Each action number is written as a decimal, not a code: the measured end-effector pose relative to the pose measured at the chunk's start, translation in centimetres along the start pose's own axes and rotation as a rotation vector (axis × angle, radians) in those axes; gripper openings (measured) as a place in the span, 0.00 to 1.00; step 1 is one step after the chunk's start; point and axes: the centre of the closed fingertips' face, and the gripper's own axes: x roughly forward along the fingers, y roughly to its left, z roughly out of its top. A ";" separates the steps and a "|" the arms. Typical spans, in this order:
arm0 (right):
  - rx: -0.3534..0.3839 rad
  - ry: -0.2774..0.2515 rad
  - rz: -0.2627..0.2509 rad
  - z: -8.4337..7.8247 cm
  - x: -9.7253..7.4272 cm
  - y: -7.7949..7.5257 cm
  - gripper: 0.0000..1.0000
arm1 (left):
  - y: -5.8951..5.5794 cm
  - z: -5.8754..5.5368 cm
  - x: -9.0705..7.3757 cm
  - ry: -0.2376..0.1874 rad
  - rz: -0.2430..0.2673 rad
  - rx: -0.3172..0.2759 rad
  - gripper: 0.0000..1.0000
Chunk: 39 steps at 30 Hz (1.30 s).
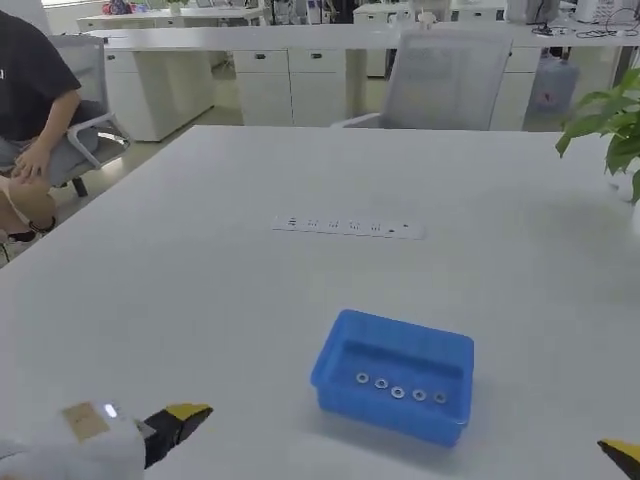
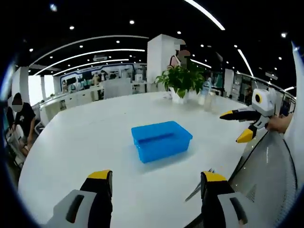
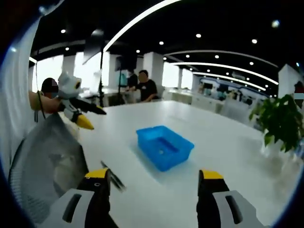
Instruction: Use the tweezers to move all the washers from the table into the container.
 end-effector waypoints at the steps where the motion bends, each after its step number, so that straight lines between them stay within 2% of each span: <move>1: -0.026 -0.022 -0.022 0.5 -0.1 -0.3 0.75 | 0.0 0.3 0.0 -0.023 0.004 0.001 0.80; 4: -0.017 -0.099 -0.047 2.0 -0.4 -0.7 0.81 | 0.2 1.4 -0.1 -0.100 0.021 -0.012 0.88; 7: 0.010 -0.157 -0.079 3.1 -0.7 -1.2 0.89 | 0.7 3.4 -0.4 -0.222 0.056 -0.014 0.99; 10: 0.055 -0.229 -0.118 4.2 -1.3 -2.2 0.96 | 1.1 5.2 -1.6 -0.355 0.075 -0.046 0.99; 12: 0.060 -0.242 -0.132 4.4 -1.5 -2.4 0.99 | 1.7 5.6 -2.1 -0.394 0.092 -0.072 0.99; 15: 0.061 -0.222 -0.149 4.0 -1.5 -2.7 0.99 | 2.4 5.5 -2.4 -0.403 0.103 -0.098 0.99; 17: 0.045 -0.202 -0.159 3.8 -1.3 -2.9 0.99 | 2.4 5.4 -2.3 -0.402 0.095 -0.112 0.99; 19: 0.037 -0.193 -0.160 3.8 -1.1 -2.8 0.99 | 2.2 5.1 -2.0 -0.379 0.088 -0.119 0.99; 24: 0.015 -0.185 -0.158 3.7 -1.1 -2.7 0.98 | 1.7 4.9 -1.6 -0.365 0.075 -0.103 0.99; 26: 0.010 -0.165 -0.162 3.4 -0.9 -2.7 0.98 | 1.5 4.8 -1.5 -0.350 0.075 -0.098 0.99; 35: 0.032 -0.124 -0.177 2.4 -1.0 -3.2 0.96 | 1.1 4.2 -1.0 -0.306 0.057 -0.093 0.99; 39: 0.033 -0.117 -0.172 2.3 -1.0 -3.0 0.95 | 1.0 4.1 -1.0 -0.301 0.058 -0.091 0.99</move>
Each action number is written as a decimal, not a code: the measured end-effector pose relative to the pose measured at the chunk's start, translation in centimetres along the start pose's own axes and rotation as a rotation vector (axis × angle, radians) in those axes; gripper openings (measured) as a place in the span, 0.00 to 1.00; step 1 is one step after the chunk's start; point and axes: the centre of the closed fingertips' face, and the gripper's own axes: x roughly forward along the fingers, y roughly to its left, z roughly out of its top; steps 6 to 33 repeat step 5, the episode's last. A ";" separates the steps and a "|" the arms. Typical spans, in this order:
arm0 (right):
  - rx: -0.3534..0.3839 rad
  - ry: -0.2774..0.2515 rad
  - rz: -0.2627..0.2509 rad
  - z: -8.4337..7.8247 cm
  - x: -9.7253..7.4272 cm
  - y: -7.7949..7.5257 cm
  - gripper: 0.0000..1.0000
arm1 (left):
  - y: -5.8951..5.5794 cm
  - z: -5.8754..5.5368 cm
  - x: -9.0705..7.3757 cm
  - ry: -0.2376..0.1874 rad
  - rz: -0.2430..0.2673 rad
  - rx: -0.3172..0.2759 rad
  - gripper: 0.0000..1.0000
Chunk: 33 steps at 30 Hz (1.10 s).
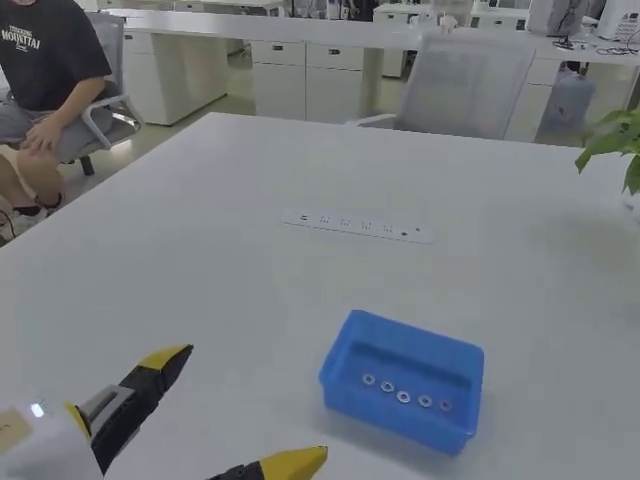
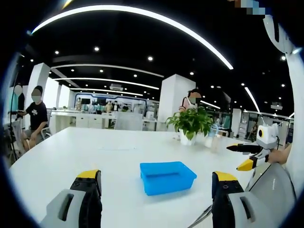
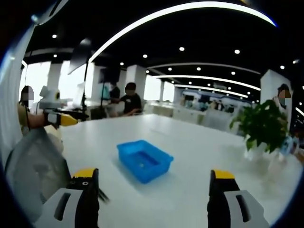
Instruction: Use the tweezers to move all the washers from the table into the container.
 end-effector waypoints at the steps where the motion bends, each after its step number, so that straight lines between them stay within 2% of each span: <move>1: -0.002 0.002 0.000 0.0 0.0 0.0 0.95 | 0.0 0.0 0.0 0.001 -0.002 -0.002 0.99; 5: -0.008 0.008 0.000 -0.2 0.0 0.0 0.95 | 0.1 -0.3 0.0 0.015 -0.004 0.002 0.99; 33: -0.008 0.008 0.000 -0.2 0.0 0.0 0.95 | 0.1 -0.3 0.0 0.015 -0.004 0.002 0.99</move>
